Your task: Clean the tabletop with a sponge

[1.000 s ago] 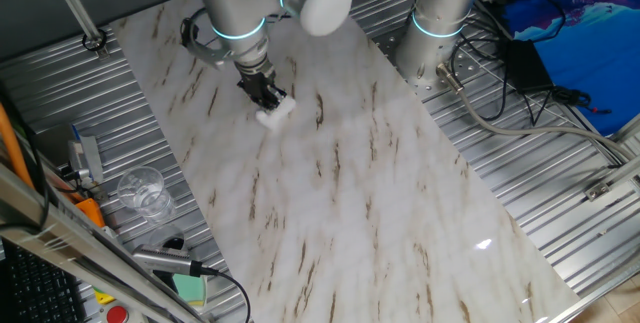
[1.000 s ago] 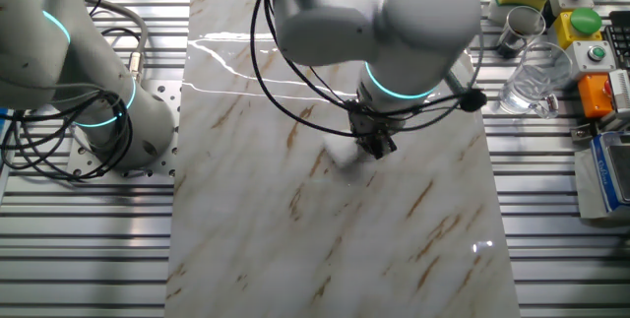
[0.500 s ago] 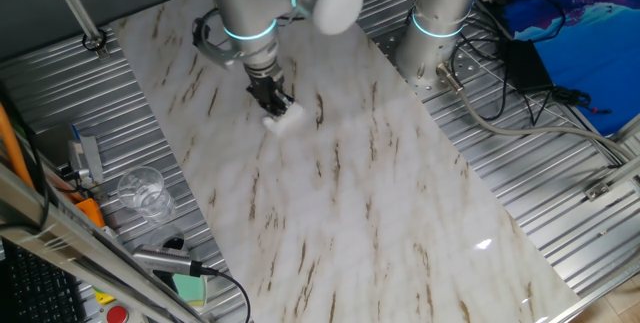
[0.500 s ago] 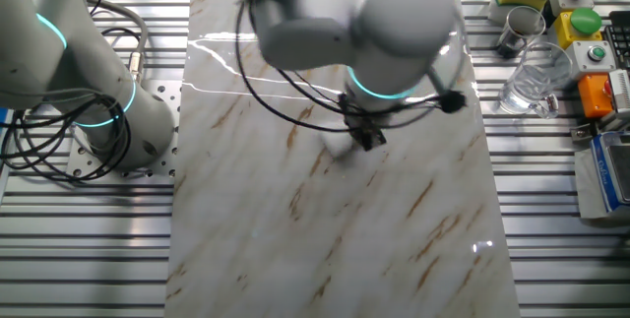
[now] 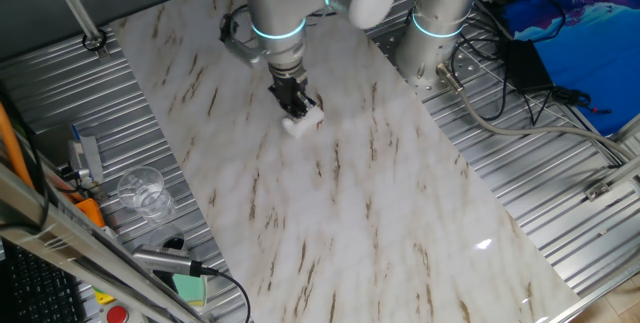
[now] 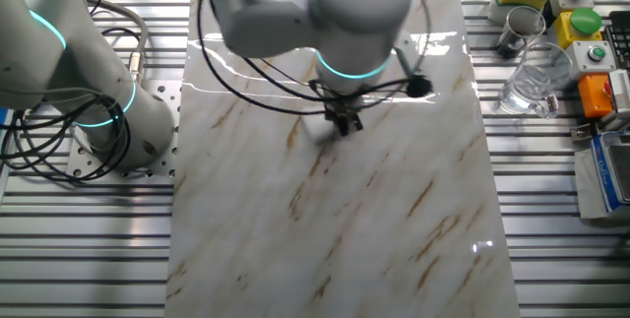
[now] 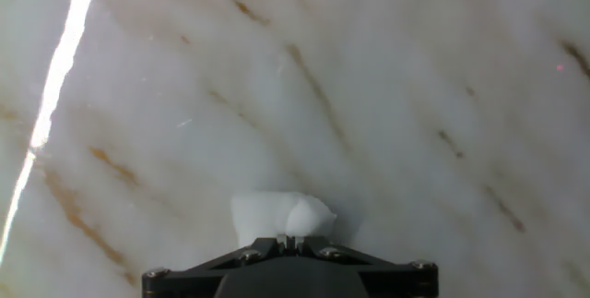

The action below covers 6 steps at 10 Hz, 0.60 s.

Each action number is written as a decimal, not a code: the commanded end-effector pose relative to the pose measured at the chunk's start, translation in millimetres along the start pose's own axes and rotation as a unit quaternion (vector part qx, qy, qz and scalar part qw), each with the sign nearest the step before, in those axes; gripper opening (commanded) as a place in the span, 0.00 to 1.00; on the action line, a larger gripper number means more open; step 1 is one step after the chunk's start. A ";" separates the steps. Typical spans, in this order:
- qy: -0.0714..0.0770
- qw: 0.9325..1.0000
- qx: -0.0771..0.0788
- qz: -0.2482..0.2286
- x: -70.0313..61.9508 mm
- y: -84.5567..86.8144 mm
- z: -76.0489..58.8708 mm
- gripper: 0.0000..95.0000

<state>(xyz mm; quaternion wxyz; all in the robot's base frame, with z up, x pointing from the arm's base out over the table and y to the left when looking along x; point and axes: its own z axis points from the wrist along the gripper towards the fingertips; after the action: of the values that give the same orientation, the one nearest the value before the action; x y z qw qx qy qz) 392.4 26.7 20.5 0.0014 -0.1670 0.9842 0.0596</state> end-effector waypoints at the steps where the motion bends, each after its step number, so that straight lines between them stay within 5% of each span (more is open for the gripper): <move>1: -0.001 1.000 0.003 0.010 6.4 6.6 1.1 0.00; 6: -0.011 1.000 0.007 0.023 -4.4 18.9 7.9 0.00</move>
<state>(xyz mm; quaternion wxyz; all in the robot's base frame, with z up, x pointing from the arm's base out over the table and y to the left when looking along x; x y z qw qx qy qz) 391.6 50.7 16.4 0.0120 -0.1461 0.9876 0.0565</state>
